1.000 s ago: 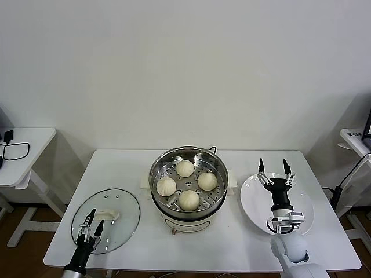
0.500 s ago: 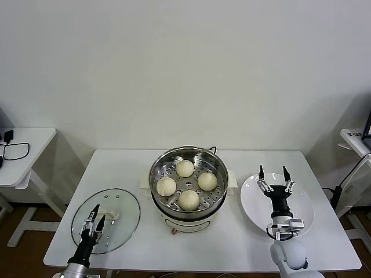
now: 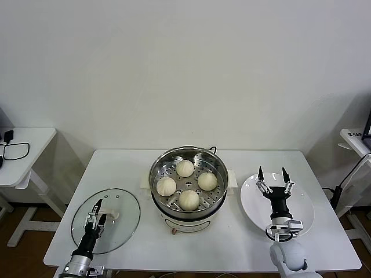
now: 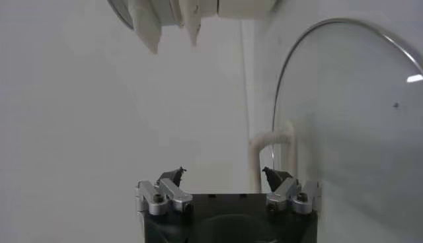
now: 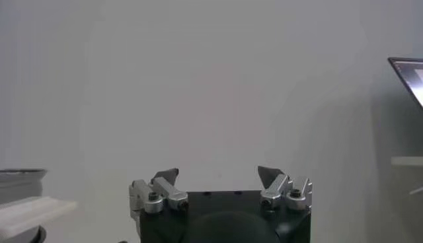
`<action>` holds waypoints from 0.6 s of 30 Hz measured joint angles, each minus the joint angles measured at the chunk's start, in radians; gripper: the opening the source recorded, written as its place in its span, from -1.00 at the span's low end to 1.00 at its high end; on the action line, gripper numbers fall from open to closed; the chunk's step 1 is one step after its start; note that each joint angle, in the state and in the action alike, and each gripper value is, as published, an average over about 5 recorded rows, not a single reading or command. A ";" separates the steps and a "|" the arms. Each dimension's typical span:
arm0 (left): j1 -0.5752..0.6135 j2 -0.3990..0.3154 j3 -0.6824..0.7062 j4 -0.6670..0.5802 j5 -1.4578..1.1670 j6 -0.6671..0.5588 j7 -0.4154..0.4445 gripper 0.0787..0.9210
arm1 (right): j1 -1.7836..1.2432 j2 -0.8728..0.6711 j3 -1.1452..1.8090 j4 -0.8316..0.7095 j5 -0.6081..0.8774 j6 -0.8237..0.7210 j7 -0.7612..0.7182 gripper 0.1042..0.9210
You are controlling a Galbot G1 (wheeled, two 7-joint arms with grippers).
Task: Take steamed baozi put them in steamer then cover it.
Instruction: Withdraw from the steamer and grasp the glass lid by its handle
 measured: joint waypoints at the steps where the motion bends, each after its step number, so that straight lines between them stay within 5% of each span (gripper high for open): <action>1: -0.004 0.000 0.003 0.002 0.000 0.002 0.001 0.77 | 0.000 0.000 0.001 0.000 -0.001 0.000 0.000 0.76; 11: -0.034 0.003 0.015 0.023 -0.002 0.016 0.012 0.73 | -0.004 -0.002 0.005 0.002 -0.005 0.000 -0.002 0.76; 18: -0.044 0.008 0.018 0.038 -0.005 0.022 0.027 0.28 | -0.001 0.001 0.006 0.007 -0.006 0.000 -0.001 0.76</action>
